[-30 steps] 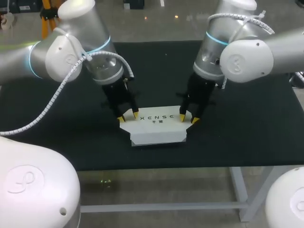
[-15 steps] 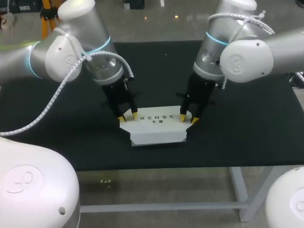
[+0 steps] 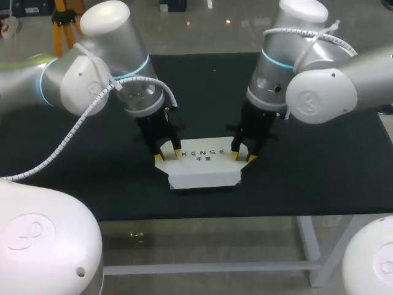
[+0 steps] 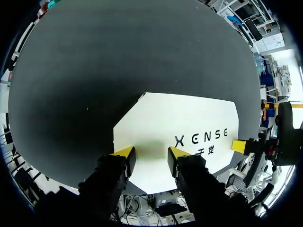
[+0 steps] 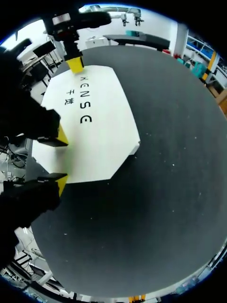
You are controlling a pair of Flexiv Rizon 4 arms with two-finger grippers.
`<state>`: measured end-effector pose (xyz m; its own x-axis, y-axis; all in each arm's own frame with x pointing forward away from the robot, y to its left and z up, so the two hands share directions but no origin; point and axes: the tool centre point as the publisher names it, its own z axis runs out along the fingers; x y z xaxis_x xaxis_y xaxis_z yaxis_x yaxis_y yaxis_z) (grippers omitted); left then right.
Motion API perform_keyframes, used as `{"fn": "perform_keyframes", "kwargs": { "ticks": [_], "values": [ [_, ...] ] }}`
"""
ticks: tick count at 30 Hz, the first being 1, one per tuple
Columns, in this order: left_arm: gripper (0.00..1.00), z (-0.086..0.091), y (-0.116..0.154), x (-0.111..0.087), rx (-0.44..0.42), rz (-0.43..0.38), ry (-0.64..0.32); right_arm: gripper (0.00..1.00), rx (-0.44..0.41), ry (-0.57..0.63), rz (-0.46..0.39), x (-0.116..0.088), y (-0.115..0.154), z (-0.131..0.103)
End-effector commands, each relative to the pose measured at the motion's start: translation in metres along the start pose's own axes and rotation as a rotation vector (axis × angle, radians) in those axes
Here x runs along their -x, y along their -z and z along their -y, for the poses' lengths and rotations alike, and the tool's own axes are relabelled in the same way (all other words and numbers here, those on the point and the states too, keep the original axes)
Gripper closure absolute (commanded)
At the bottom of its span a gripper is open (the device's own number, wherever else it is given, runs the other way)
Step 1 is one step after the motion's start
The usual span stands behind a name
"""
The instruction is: Assemble the packaging by folding the flat box into shape, placing the metal phone stand inside, and closing the box properly
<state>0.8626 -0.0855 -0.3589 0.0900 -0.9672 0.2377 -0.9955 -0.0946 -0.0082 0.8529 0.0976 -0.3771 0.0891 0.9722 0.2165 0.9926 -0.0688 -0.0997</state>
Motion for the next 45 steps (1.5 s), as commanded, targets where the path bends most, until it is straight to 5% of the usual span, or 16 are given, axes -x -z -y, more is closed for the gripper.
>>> {"fn": "perform_keyframes", "kwargs": {
  "ticks": [1,9,45],
  "values": [
    [0.49,-0.007,-0.002,0.002,-0.030,-0.008,-0.009,0.58,0.033,0.004,-0.011,0.004,-0.005,0.004],
    [0.42,-0.010,-0.006,0.005,-0.062,-0.054,-0.030,0.58,0.052,0.009,-0.043,0.010,-0.010,0.000],
    [0.50,-0.012,-0.016,0.010,-0.115,-0.176,-0.089,0.59,0.160,0.062,-0.169,0.004,-0.016,0.000]
  ]
}}
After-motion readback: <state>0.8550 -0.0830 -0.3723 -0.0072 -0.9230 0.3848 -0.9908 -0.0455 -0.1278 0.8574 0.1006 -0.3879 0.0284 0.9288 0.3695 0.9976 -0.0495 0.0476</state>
